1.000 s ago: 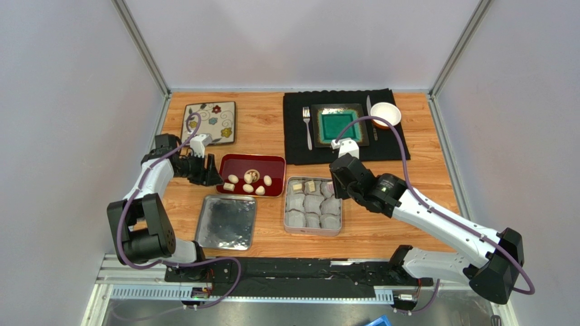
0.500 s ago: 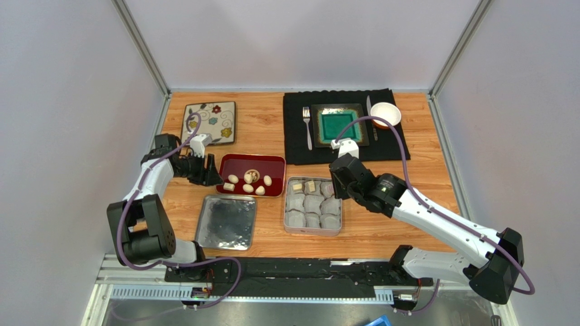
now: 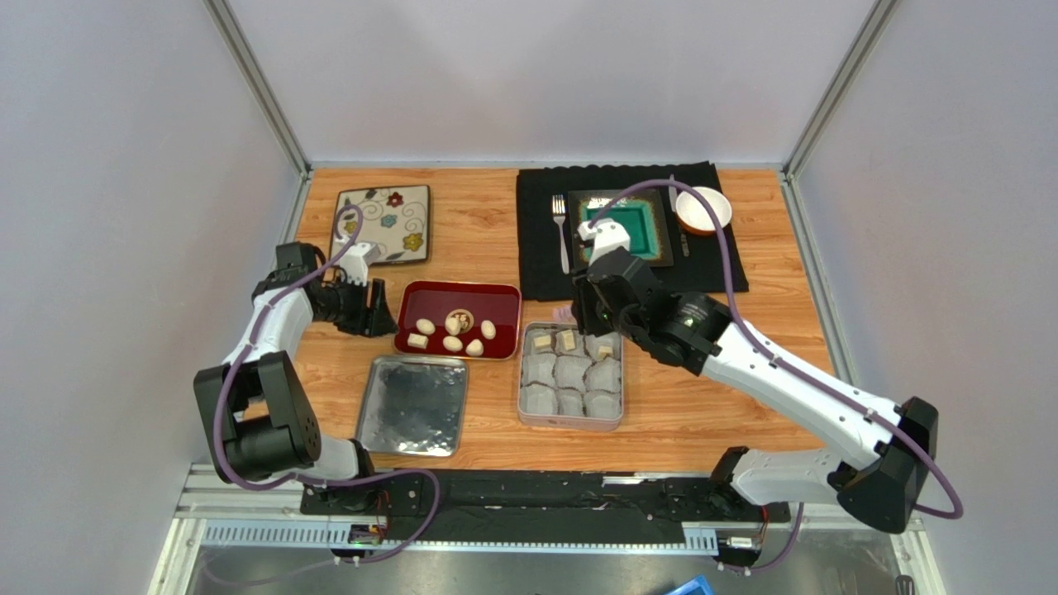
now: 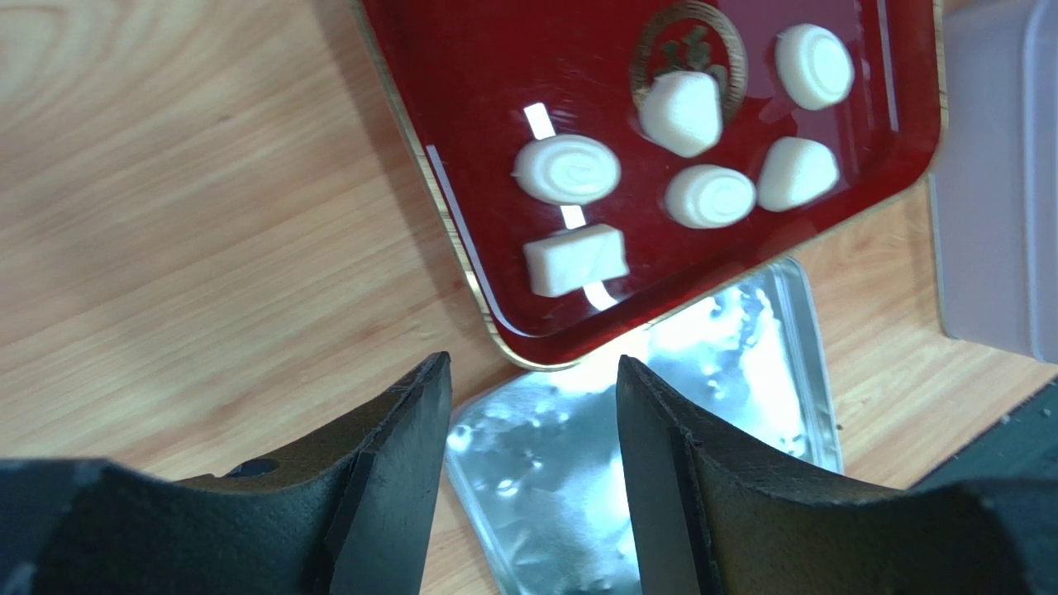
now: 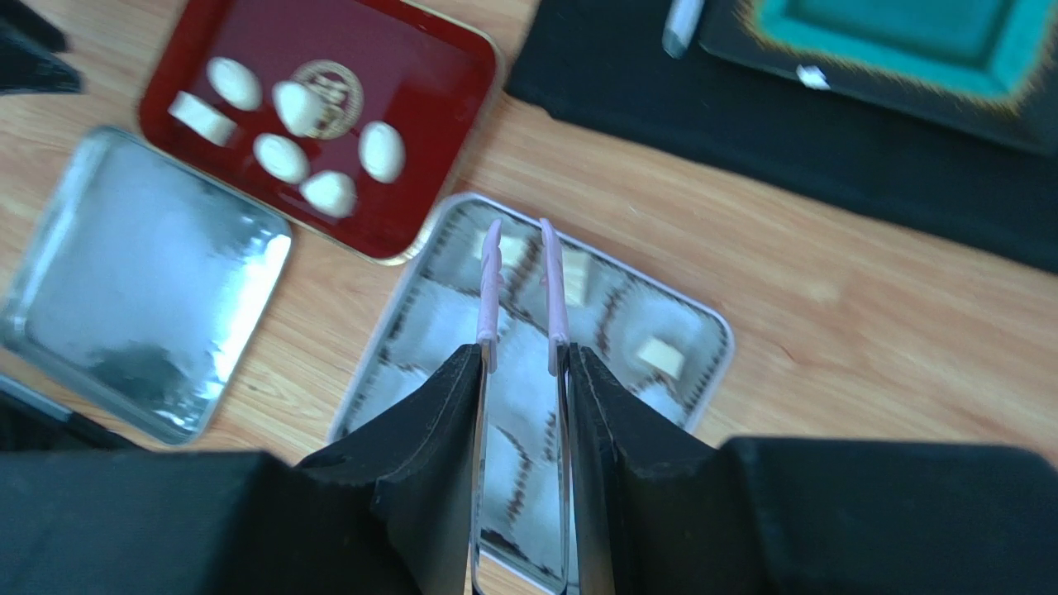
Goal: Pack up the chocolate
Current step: Place the fake chocolate in the packing box, then pick up the fake chocolate from the plate.
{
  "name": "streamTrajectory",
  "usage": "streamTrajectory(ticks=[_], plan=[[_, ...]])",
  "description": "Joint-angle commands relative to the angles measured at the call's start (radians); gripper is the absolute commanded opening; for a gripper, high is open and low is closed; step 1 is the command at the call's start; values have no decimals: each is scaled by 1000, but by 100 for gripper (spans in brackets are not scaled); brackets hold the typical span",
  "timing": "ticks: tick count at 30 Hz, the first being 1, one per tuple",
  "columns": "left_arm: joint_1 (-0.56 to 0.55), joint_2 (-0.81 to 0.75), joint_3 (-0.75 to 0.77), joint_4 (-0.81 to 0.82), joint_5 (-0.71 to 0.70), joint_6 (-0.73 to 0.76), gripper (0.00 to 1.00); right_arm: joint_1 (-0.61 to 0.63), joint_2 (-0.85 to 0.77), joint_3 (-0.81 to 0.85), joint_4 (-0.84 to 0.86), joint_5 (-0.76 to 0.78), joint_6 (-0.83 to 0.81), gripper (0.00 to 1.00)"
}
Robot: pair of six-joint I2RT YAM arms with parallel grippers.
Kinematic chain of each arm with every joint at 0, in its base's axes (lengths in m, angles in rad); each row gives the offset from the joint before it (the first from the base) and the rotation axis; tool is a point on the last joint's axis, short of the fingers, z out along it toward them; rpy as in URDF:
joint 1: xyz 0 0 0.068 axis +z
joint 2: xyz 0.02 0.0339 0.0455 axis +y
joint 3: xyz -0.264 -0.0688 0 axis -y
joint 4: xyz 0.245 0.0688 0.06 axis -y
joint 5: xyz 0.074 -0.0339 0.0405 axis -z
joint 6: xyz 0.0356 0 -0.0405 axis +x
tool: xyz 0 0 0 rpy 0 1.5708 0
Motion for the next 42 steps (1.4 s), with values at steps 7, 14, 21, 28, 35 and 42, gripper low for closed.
streamTrajectory(ticks=[7, 14, 21, 28, 35, 42], plan=[[31, 78, -16, 149, -178, 14, 58, 77, 248, 237, 183, -101, -76, 33], [-34, 128, -87, 249, -236, -14, 56, 99, 410, 369, 212, -156, -101, 33], [-106, 158, -95, 283, -242, -43, 55, 107, 469, 418, 243, -173, -116, 33], [-118, 136, -102, 263, -187, -46, 55, 107, 516, 424, 273, -207, -131, 33], [-106, 112, -70, 186, -156, -31, 56, 117, 648, 512, 281, -259, -153, 33], [18, 115, -33, 99, -54, -22, 56, 120, 735, 587, 286, -303, -168, 33]])
